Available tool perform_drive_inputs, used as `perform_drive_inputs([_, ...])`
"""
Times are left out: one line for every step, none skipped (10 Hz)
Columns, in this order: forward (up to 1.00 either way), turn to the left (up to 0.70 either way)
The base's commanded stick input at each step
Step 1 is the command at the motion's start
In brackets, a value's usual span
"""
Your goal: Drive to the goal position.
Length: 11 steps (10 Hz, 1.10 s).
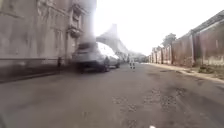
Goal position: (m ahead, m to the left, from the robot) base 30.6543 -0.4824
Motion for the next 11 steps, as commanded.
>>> perform_drive_inputs([1.00,-0.27])
perform_drive_inputs([1.00,-0.27])
perform_drive_inputs([1.00,-0.11])
perform_drive_inputs([1.00,0.00])
perform_drive_inputs([1.00,0.00])
perform_drive_inputs([1.00,0.00])
perform_drive_inputs([1.00,0.00])
perform_drive_inputs([1.00,0.00])
perform_drive_inputs([1.00,0.00])
perform_drive_inputs([1.00,0.00])
perform_drive_inputs([1.00,0.00])
